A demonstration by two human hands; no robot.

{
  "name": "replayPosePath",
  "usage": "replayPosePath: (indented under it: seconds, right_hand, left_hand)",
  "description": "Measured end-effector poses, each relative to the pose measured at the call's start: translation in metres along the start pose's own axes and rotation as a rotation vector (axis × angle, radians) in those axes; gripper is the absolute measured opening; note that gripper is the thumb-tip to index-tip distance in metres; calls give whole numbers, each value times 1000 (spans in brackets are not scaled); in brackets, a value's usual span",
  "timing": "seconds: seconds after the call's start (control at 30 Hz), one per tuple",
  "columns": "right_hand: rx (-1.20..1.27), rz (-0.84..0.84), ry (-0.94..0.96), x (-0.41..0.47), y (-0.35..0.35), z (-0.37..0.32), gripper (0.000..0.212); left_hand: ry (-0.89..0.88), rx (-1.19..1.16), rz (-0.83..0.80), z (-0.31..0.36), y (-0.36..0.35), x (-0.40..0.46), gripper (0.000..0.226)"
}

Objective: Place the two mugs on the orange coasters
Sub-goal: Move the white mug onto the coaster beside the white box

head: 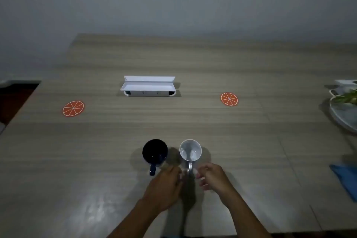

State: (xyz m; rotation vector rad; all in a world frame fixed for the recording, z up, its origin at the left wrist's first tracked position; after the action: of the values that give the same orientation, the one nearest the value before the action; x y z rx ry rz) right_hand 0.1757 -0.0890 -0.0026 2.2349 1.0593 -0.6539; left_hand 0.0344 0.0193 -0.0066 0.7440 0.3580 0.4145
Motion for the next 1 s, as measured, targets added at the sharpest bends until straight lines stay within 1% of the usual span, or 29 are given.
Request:
replayPosePath:
  seconds: [0.07, 0.17, 0.23, 0.27, 0.33, 0.37, 0.43, 0.47, 0.5, 0.57, 0.7, 0.87, 1.0]
  right_hand:
    - [67, -87, -38, -2, -7, 3, 16]
    - [160, -204, -86, -3, -17, 10, 17]
    - [209, -268, -100, -3, -22, 14, 18]
    - [223, -296, -99, -4, -24, 14, 20]
    - [256, -308, -95, -4, -27, 14, 23]
    - [267, -294, -88, -3, -27, 15, 24]
    - [278, -245, -60, -2, -26, 16, 22]
    - [288, -219, -42, -2, -24, 16, 21]
    - [300, -197, -21, -2, -21, 16, 20]
    - [309, -174, 25, -3, -13, 14, 20]
    - [316, -144, 63, -2, 3, 11, 19]
    - [337, -56, 90, 2, 28, 11, 21]
    - [324, -7, 123, 7, 51, 8, 19]
  left_hand:
    - [42, 47, -121, -11, -14, 1, 42]
    - [71, 210, -238, -27, -35, -4, 74]
    - [118, 314, -320, -34, -44, -10, 84]
    - [122, 369, -329, -35, -46, -14, 88]
    - [85, 413, -343, -41, -52, -17, 99]
    - [113, 438, -374, -44, -54, -18, 104]
    - [88, 478, -316, -44, -56, -16, 106]
    - [70, 432, -327, -42, -57, -14, 105]
    - [43, 400, -289, -38, -55, -12, 100]
    - [51, 385, -286, -33, -56, -10, 92]
    - [19, 349, -286, -23, -59, 0, 91]
    - [-4, 336, -267, -12, -64, 21, 89]
    - [23, 302, -242, -4, -69, 46, 87]
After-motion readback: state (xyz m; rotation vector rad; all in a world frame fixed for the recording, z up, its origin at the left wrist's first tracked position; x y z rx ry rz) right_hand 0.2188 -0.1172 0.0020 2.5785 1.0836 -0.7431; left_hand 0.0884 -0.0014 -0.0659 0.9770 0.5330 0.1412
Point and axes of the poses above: each hand's wrist, its own x-axis towards the middle knuckle, its own y-axis out of the back of the hand, z = x × y, the point moved 4 cm from there along x, towards the middle knuckle, and after that the axes turned 8 degrees about -x, right-handed, at the moved point
